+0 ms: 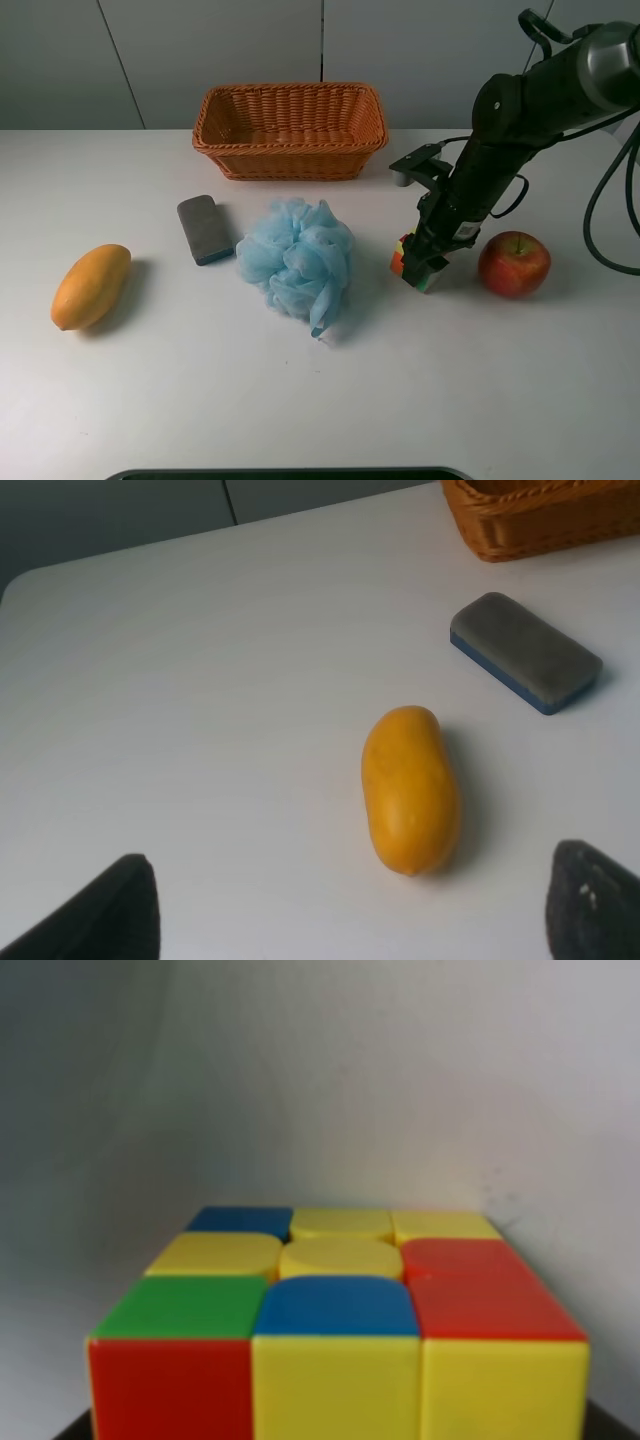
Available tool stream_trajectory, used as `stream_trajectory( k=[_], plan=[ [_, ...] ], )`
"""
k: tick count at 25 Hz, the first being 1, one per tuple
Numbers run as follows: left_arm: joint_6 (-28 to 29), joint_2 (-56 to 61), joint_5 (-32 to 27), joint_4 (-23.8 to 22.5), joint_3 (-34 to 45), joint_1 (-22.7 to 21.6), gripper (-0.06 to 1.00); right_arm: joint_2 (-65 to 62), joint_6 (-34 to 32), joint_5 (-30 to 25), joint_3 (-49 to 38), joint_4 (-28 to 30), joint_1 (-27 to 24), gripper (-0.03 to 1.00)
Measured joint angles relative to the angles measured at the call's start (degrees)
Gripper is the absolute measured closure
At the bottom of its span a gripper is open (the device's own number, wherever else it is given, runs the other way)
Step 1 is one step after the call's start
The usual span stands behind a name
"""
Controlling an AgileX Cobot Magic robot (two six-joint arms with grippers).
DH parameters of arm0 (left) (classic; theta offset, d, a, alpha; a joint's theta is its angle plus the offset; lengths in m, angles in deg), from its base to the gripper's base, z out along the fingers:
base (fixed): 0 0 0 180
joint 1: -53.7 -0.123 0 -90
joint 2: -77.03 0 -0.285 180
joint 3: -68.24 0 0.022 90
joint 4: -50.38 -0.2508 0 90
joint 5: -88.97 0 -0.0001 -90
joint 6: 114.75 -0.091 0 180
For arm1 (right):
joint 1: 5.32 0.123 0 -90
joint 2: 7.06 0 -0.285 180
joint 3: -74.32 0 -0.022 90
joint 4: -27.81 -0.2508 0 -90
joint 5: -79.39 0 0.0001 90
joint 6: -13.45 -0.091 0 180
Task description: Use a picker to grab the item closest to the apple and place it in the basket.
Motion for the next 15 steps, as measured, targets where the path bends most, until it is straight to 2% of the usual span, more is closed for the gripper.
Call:
stream_trajectory(
  k=[5, 7, 11, 15],
  plan=[
    [0.00, 0.00, 0.00, 0.00, 0.00, 0.00, 0.20, 0.00, -0.60, -0.25, 0.00, 0.00, 0.00, 0.52],
    [0.00, 0.00, 0.00, 0.00, 0.00, 0.00, 0.20, -0.60, -2.27, -2.30, 0.67, 0.27, 0.00, 0.52],
    [0.00, 0.00, 0.00, 0.00, 0.00, 0.00, 0.20, -2.25, -7.79, -10.67, 5.37, 3.20, 0.00, 0.52],
    [0.00, 0.00, 0.00, 0.00, 0.00, 0.00, 0.20, -2.84, -11.39, -21.47, 12.93, 4.50, 0.00, 0.52]
  ],
)
